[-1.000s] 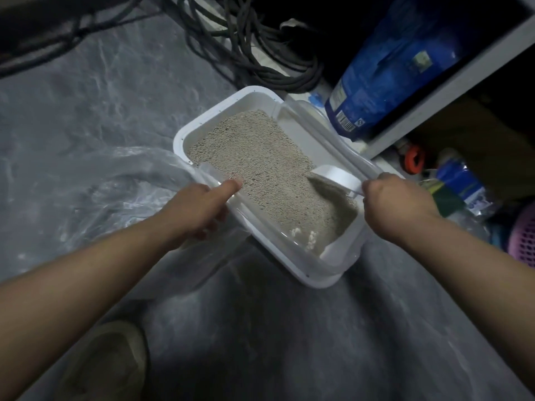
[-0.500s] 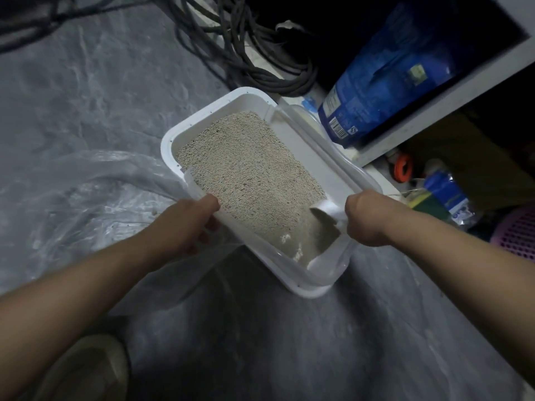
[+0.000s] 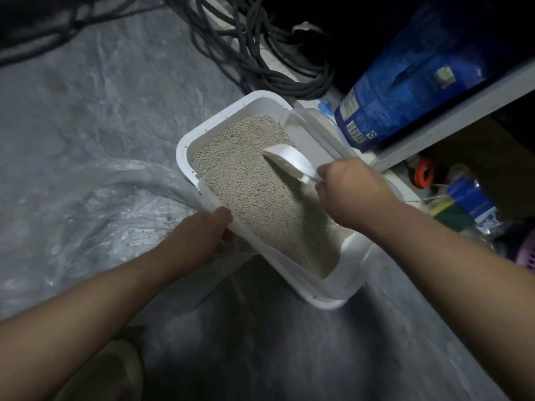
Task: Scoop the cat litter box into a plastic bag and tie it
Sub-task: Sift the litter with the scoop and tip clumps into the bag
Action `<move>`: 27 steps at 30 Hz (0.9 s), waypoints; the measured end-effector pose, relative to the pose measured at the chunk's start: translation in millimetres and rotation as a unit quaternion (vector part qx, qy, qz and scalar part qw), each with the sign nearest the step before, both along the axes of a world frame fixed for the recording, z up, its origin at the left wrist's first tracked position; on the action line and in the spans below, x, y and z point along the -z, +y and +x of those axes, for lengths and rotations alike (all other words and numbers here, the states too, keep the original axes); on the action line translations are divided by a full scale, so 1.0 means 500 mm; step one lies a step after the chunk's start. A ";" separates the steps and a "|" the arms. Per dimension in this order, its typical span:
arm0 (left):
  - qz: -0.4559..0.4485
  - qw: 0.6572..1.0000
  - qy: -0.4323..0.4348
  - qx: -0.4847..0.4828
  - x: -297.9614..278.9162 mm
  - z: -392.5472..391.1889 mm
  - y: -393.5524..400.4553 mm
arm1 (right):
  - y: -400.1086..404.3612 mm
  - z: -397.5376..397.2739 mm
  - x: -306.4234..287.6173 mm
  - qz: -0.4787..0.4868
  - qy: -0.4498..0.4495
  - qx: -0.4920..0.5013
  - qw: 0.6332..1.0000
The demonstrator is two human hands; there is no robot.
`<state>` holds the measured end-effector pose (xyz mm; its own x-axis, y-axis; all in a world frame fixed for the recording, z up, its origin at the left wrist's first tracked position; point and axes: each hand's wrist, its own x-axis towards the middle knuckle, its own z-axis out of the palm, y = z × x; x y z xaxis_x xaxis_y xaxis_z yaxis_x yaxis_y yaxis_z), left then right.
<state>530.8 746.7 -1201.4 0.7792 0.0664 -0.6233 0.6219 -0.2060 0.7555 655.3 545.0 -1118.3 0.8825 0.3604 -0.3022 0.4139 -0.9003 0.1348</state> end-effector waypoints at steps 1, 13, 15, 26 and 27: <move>0.002 1.000 -0.004 -0.001 -0.003 -0.002 0.000 | 0.018 -0.002 0.006 0.024 -0.011 -0.014 1.000; 0.003 1.000 0.000 0.006 0.013 -0.008 0.008 | 0.143 -0.006 0.040 0.071 -0.042 -0.160 0.984; -0.001 1.000 -0.001 0.014 0.018 -0.010 0.008 | 0.150 0.002 0.041 0.049 -0.033 -0.175 0.983; 0.041 0.997 -0.019 0.060 0.040 -0.019 0.015 | 0.106 0.022 0.026 -0.030 0.075 -0.272 0.959; 0.051 0.995 -0.028 0.075 0.038 -0.020 0.016 | 0.094 0.021 0.021 -0.039 0.081 -0.279 0.956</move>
